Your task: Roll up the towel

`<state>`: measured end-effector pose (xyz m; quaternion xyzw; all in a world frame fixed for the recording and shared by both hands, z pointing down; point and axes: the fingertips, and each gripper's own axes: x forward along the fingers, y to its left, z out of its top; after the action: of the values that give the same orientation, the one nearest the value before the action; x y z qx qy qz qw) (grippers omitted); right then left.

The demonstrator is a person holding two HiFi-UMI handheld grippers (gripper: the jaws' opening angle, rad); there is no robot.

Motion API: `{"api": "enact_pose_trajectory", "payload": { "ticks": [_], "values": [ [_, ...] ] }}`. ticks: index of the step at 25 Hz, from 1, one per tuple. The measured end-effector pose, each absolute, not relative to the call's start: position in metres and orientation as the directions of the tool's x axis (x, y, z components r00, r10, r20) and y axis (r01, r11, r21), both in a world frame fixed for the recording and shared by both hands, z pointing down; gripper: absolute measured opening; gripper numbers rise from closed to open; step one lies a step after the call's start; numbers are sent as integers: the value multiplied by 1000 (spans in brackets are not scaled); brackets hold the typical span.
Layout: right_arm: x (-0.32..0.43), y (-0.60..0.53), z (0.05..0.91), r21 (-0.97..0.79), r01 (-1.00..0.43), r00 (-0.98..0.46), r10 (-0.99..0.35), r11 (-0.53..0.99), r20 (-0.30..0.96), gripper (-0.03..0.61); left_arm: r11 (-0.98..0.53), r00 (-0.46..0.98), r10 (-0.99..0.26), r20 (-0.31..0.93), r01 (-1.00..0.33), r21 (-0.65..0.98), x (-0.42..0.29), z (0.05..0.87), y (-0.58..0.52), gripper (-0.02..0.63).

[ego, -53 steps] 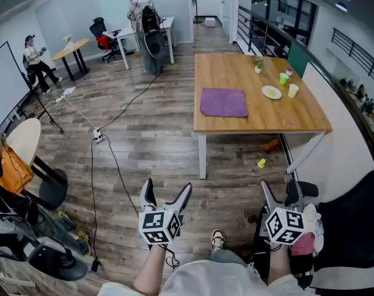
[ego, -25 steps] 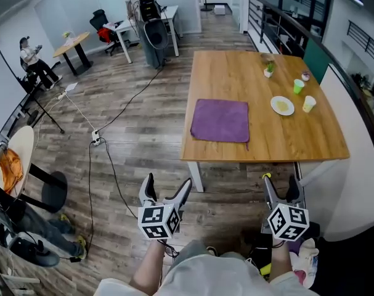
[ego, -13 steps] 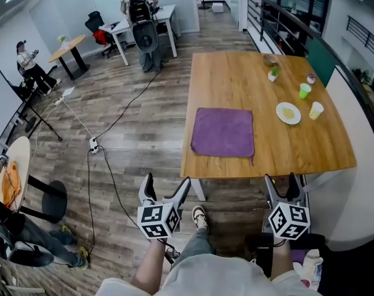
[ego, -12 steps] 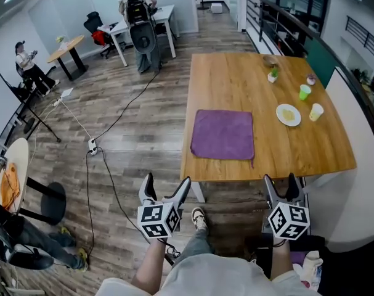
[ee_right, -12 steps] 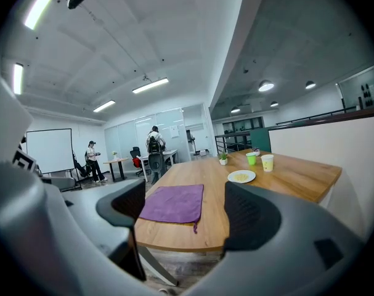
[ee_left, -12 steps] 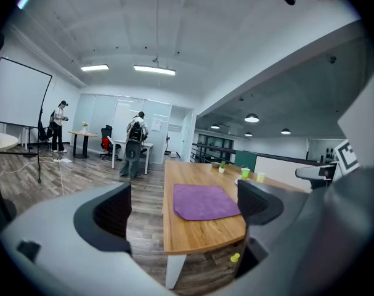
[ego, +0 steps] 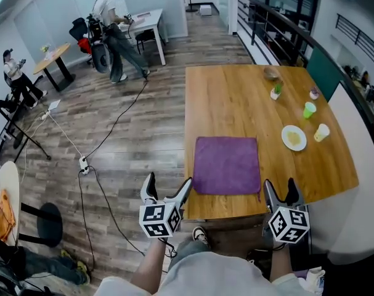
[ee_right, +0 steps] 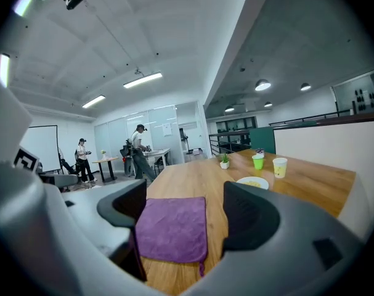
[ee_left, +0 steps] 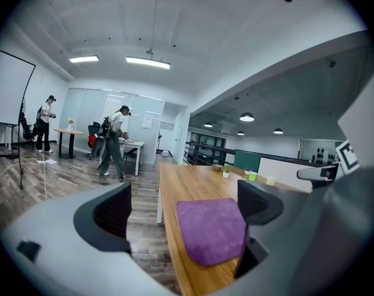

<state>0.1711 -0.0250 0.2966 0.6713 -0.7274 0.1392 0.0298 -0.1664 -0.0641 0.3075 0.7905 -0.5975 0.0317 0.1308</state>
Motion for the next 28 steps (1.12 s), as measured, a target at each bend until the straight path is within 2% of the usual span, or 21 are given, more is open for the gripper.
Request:
{"api": "enact_pose_trajectory", "payload": {
  "ticks": [7,12,24,28],
  "values": [
    [157,-81,298,-170,-985,-48,-969,7,241,388,-298,333,-919,210,-937,181,-179,310,-133,545],
    [155,-104,303,-180,-984,-37,-964,-12,264,383,-345,383,-894,232,-920,186,-163,317,-160,545],
    [155,-148,298,-157,-984,-125,-953,84,277,380,-331,373,-893,251,-923,194,-155,325,-173,543],
    [153,-153,296,-159,-978,-178,-941,136,288,371,-327,376,-890,259,-920,215,-149,329,-173,503]
  ]
}}
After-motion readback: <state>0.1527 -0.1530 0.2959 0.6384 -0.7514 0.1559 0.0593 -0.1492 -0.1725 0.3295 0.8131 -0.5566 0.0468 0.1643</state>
